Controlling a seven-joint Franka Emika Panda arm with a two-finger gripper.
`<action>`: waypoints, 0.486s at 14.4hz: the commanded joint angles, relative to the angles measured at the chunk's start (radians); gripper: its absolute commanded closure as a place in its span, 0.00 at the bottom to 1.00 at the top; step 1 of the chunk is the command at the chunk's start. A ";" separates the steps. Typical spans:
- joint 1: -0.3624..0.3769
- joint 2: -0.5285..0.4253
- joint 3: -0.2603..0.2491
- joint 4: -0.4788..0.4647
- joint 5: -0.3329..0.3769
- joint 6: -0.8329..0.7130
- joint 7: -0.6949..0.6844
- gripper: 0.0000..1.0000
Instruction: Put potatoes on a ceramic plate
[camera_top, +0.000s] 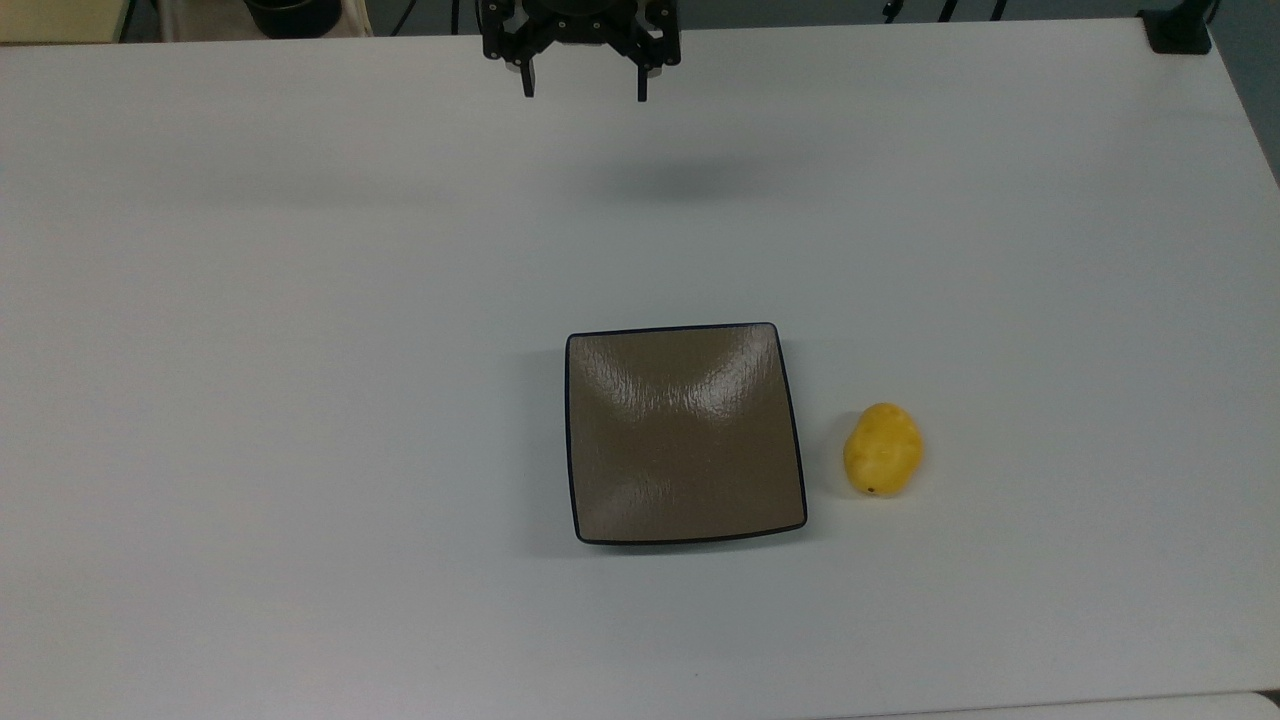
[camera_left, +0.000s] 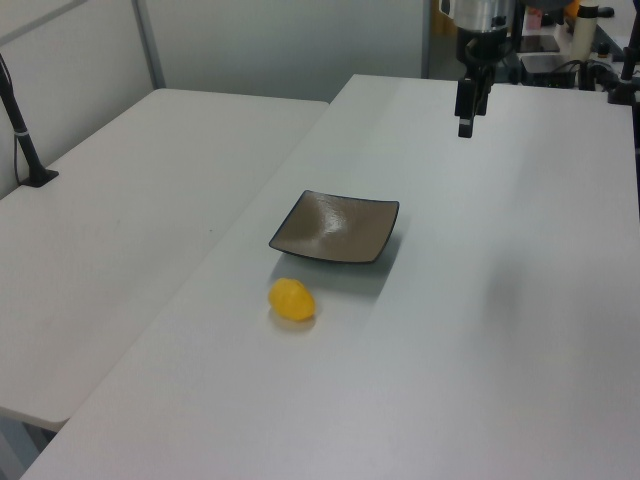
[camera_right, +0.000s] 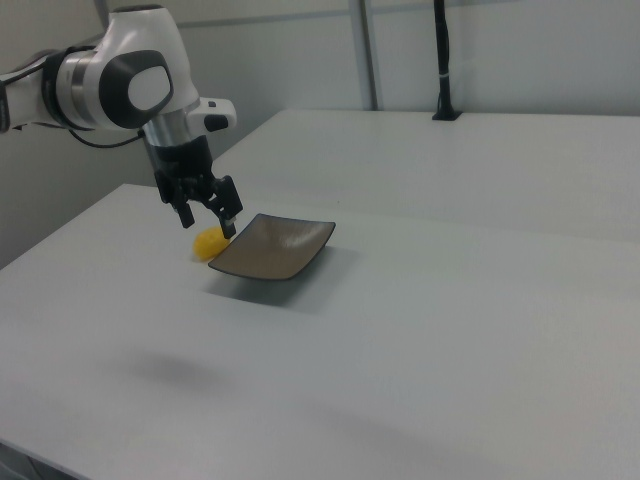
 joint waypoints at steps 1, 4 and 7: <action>0.001 -0.001 0.002 -0.006 0.016 0.013 0.003 0.00; 0.001 0.035 0.002 0.029 0.017 0.046 0.120 0.00; 0.003 0.078 0.002 0.090 0.017 0.054 0.215 0.00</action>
